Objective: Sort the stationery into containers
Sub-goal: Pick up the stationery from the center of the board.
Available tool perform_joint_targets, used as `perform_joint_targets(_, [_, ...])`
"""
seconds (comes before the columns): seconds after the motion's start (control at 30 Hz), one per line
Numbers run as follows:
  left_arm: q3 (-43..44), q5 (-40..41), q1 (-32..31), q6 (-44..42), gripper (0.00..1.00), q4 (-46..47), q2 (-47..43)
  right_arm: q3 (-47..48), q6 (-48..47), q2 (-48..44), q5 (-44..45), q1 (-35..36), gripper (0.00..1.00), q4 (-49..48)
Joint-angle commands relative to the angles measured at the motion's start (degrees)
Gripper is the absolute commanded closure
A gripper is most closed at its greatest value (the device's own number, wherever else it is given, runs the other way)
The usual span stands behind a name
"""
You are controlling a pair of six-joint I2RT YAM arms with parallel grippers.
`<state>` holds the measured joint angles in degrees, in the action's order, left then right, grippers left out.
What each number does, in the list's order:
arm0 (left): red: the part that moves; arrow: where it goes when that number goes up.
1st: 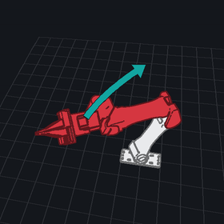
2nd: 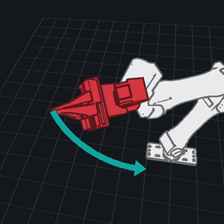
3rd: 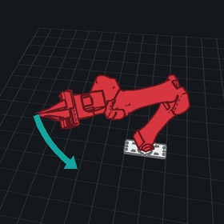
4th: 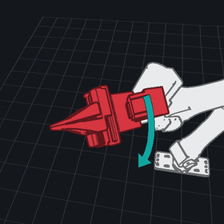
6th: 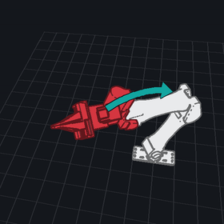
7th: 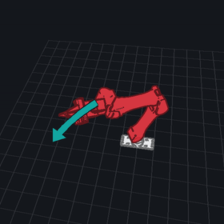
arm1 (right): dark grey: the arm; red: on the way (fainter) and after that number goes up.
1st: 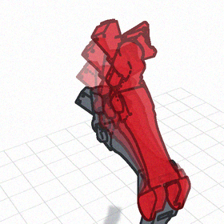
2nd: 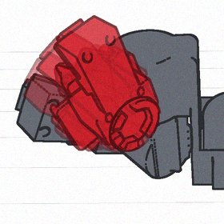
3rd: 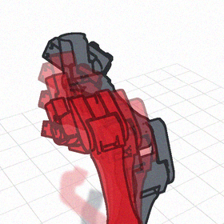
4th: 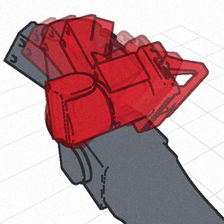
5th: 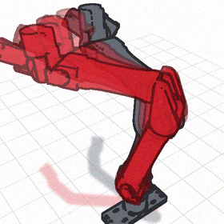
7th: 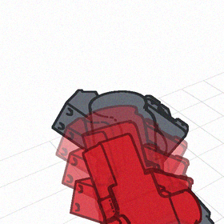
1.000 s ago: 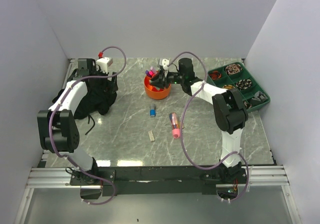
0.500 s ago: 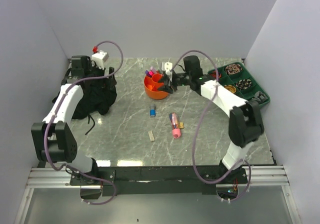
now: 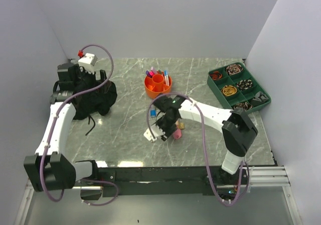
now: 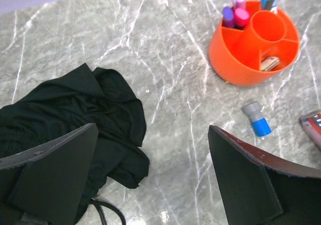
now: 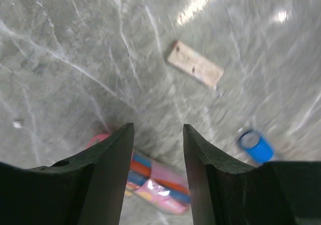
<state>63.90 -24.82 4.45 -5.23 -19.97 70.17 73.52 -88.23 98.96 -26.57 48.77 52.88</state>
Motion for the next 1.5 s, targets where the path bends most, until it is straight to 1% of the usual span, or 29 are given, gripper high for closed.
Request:
perform_joint_targets(0.0, [-3.5, -1.6, 0.5, 2.0, 0.01, 2.6, -6.8, -0.1, -9.3, 0.9, 7.6, 5.5, 0.48, -2.2])
perform_joint_targets(0.1, [-6.5, -1.8, 1.1, 2.7, 0.01, 2.7, -10.7, 0.4, -11.5, 2.4, 8.7, 8.2, 0.48, -4.3])
perform_joint_targets(0.13, [-7.3, -1.7, 1.4, 3.1, 0.01, 2.8, -11.8, 0.7, -12.2, 2.9, 9.1, 9.7, 0.48, -4.3])
perform_joint_targets(0.23, [-10.6, -2.1, 2.4, 3.9, 0.01, 3.1, -15.6, 2.5, -15.4, 6.0, 10.4, 11.6, 0.48, -3.7])
perform_joint_targets(0.4, [-14.0, -2.6, 4.2, 4.8, 0.0, 4.2, -20.5, 6.0, -21.2, 10.0, 13.1, 12.5, 0.49, -1.7])
perform_joint_targets(0.6, [-16.6, -4.2, 5.7, 8.1, 0.01, 5.6, -23.3, 11.2, -24.7, 14.6, 16.2, 12.2, 0.51, 1.4])
perform_joint_targets(0.8, [-16.9, -5.2, 6.6, 9.5, 0.01, 6.4, -23.5, 13.9, -27.3, 17.5, 18.7, 10.9, 0.53, 4.0])
perform_joint_targets(0.97, [-17.1, -5.4, 7.1, 10.1, 0.01, 7.1, -22.7, 15.1, -28.4, 18.8, 17.9, 10.6, 0.55, 6.2])
perform_joint_targets(1.13, [-17.1, -6.5, 7.7, 11.5, 0.01, 8.3, -21.6, 13.4, -32.0, 19.2, 18.6, 10.8, 0.52, 7.4])
perform_joint_targets(1.33, [-16.4, -7.3, 8.3, 12.2, 0.01, 8.8, -20.3, 11.5, -33.5, 19.3, 18.1, 11.4, 0.54, 7.7])
perform_joint_targets(1.43, [-15.8, -7.6, 8.3, 12.4, 0.01, 8.5, -19.6, 8.7, -33.5, 17.4, 15.4, 11.5, 0.49, 3.9])
perform_joint_targets(1.47, [-15.6, -7.8, 8.3, 12.4, 0.01, 8.6, -19.4, 7.9, -33.5, 17.1, 15.1, 11.6, 0.49, 2.9])
